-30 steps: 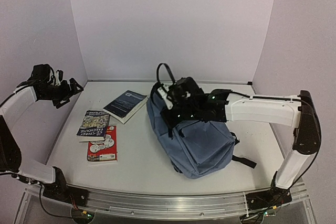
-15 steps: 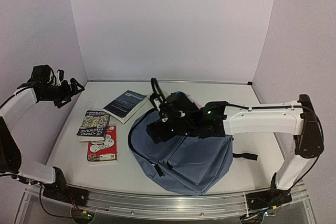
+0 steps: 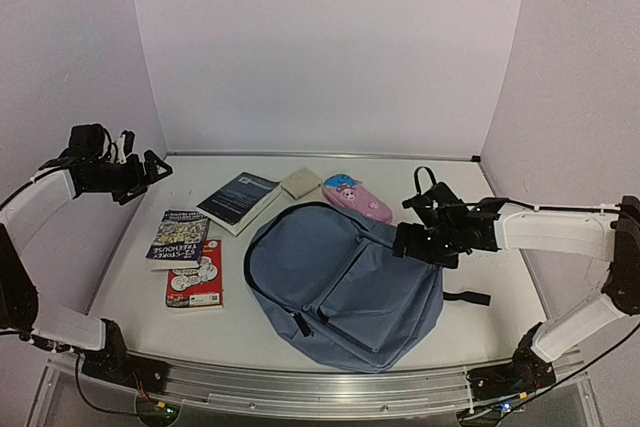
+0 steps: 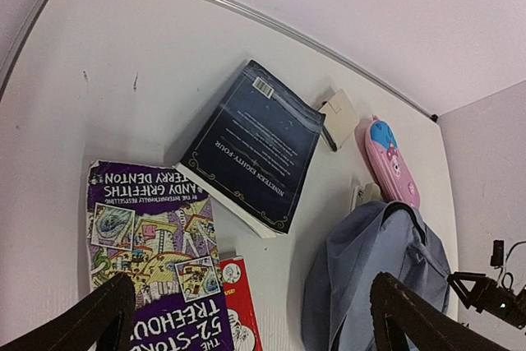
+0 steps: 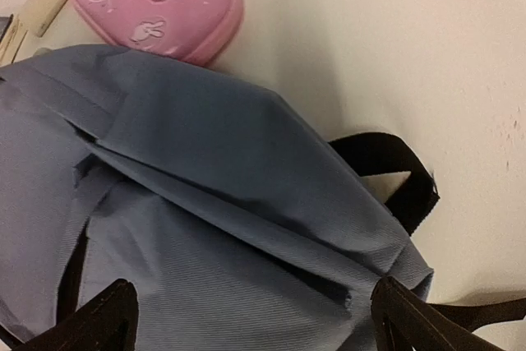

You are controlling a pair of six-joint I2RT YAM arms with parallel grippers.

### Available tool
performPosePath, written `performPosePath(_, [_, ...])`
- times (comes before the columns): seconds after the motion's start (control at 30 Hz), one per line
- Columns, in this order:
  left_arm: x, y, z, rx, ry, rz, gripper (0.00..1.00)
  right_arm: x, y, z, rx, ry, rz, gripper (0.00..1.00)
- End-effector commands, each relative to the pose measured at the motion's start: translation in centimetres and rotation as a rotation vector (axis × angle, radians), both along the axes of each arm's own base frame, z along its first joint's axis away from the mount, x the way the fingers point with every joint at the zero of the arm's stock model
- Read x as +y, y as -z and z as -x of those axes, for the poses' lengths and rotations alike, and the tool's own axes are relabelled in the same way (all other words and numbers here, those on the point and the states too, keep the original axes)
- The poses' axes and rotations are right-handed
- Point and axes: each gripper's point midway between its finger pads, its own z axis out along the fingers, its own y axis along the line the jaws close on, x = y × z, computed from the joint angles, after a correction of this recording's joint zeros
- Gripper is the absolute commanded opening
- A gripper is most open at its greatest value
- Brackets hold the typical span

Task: Pack the student bag
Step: Adjust the student bag at the center of the board.

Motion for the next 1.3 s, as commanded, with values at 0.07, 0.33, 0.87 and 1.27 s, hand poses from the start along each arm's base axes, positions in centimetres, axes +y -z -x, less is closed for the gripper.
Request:
performPosePath(0.07, [-2.0,-0.7,0.1,-0.050,0.076,-0.062,1.00,-4.0,0.4,1.6,0.046,0.137,-0.099,0.98])
performPosePath(0.33, [-2.7,0.3,0.0,-0.018,0.094,-0.082,1.00,-5.8,2.1,5.3,0.098,0.200,-0.190,0.88])
performPosePath(0.87, [-3.3,0.5,0.0,-0.014,0.117,-0.073,1.00,-5.7,2.2,4.4,0.008,0.166,-0.201,0.05])
performPosePath(1.27, [-5.5,-0.3,0.8,-0.049,0.202,-0.066,1.00,-7.0,-1.9,-6.4,-0.200,0.190,0.055,0.00])
